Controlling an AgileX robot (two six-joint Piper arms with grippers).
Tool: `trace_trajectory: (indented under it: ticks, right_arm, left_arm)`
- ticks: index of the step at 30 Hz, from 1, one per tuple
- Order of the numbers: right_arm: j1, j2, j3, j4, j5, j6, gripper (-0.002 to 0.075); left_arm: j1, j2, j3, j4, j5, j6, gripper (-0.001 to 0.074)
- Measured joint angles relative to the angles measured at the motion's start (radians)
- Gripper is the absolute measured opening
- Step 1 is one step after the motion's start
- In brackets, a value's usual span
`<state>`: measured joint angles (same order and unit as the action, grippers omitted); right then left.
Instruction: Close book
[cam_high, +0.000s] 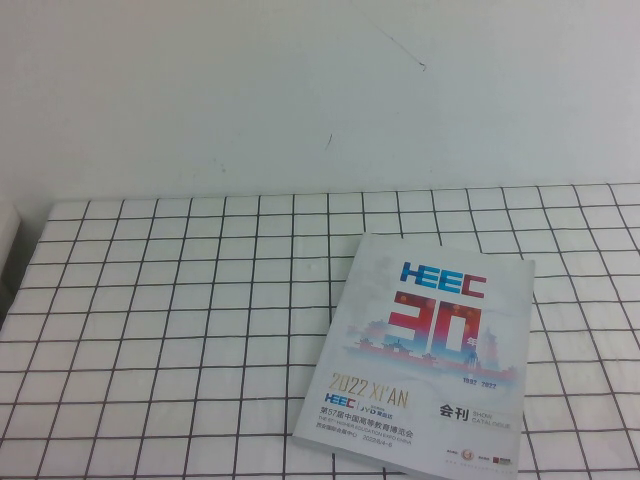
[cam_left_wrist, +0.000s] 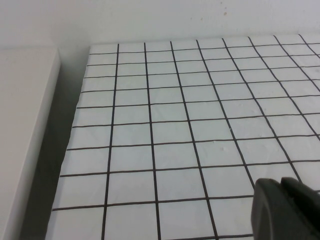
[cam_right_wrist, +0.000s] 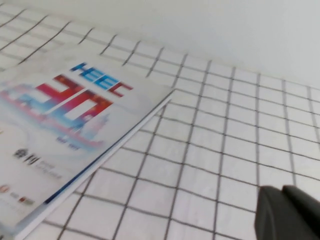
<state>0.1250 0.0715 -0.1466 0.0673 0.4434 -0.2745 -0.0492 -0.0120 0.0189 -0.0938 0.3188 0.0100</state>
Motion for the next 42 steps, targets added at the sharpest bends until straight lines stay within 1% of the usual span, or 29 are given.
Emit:
trace_trajectory:
  ticks: [4,7,13,42]
  right_arm:
    - [-0.080,-0.077,0.084,-0.044,-0.063,0.085,-0.0003]
    - [-0.094,-0.083,0.155,-0.076,-0.101,0.113,-0.0003]
    - [-0.096,-0.083,0.166,-0.108,-0.093,0.122,-0.0003]
    - [-0.096,-0.083,0.166,-0.111,-0.093,0.122,-0.0003]
  left_arm:
    - [0.000,0.000,0.000,0.000,0.000,0.000,-0.0004]
    - [0.000,-0.002,0.000,0.000,0.000,0.000,-0.0004]
    - [0.000,-0.002,0.000,0.000,0.000,0.000,-0.0004]
    - [0.000,-0.002,-0.001,0.002,0.003,0.000,-0.0004]
